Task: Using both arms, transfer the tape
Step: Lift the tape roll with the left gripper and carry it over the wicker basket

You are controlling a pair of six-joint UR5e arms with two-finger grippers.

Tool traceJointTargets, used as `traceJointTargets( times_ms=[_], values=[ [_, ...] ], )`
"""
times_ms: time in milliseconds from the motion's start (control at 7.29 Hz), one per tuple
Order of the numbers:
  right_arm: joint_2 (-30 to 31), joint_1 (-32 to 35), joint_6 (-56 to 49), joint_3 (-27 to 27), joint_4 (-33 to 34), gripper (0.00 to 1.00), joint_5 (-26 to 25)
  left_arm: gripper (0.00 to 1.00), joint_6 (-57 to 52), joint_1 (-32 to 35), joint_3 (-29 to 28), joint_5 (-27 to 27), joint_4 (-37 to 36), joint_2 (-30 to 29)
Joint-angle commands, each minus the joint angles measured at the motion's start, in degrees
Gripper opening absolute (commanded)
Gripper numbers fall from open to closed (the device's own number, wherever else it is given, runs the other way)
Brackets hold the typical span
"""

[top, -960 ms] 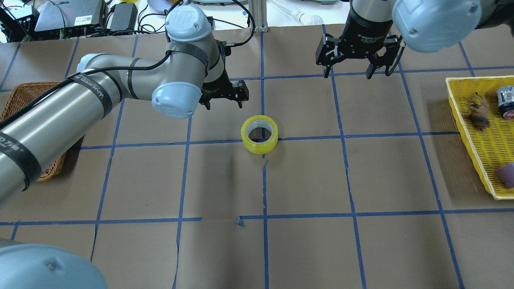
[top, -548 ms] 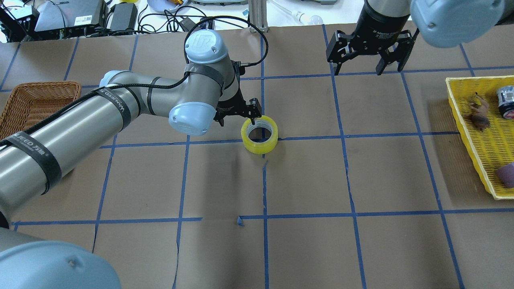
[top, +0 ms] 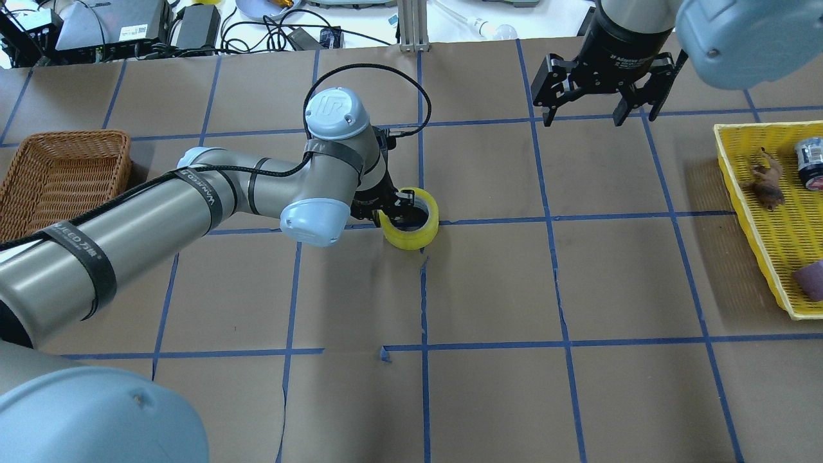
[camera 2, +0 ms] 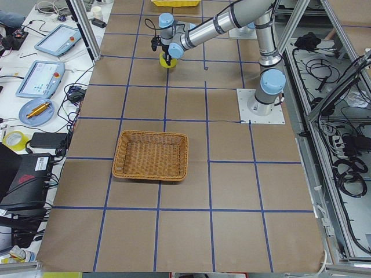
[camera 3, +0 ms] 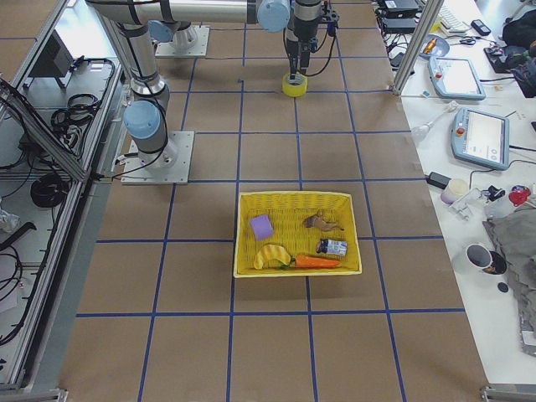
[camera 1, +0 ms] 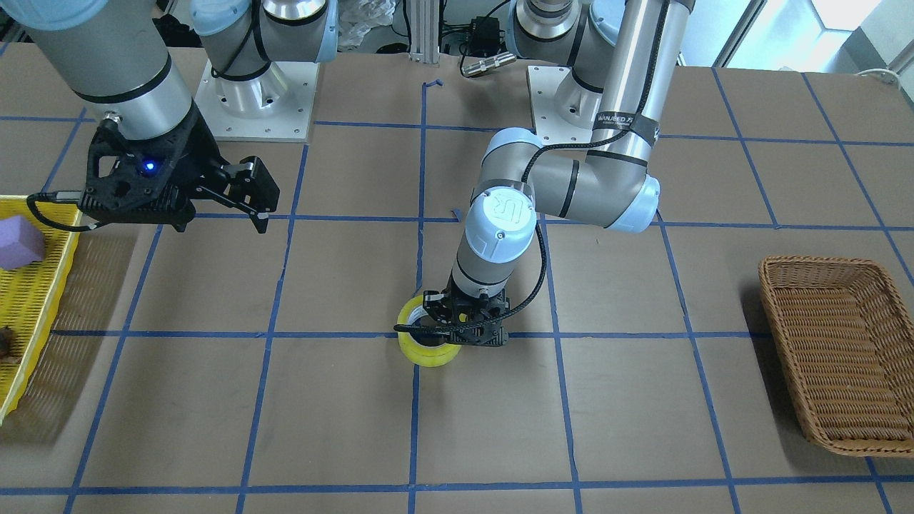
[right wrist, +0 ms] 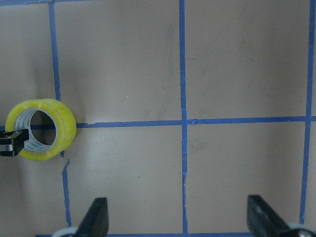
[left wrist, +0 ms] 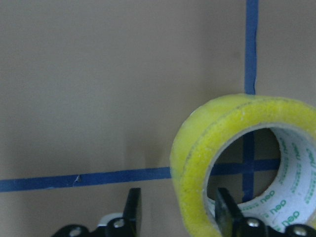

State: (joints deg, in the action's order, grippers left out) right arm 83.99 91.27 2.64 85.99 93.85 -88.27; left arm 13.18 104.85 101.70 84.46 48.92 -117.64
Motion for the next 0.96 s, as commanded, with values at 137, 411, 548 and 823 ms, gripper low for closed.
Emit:
traceJointTargets(
  times_ms=[137,411,548,823],
  values=[
    [0.2,0.0,0.0,0.5,0.5,1.00,-0.1,0.11,-0.4,-1.0,-2.3,0.0,-1.2,1.0],
    [0.1,0.1,-0.1,0.6,0.8,1.00,0.0,0.11,-7.0,-7.9,-9.4,0.2,9.4,3.0],
    [0.2,0.1,0.1,0.5,0.8,1.00,0.0,0.11,-13.4,-12.7,-12.9,0.4,14.3,4.6],
    [0.1,0.1,-0.1,0.5,0.9,1.00,0.2,0.11,-26.5,-23.0,-18.5,3.5,23.7,5.4]
  ],
)
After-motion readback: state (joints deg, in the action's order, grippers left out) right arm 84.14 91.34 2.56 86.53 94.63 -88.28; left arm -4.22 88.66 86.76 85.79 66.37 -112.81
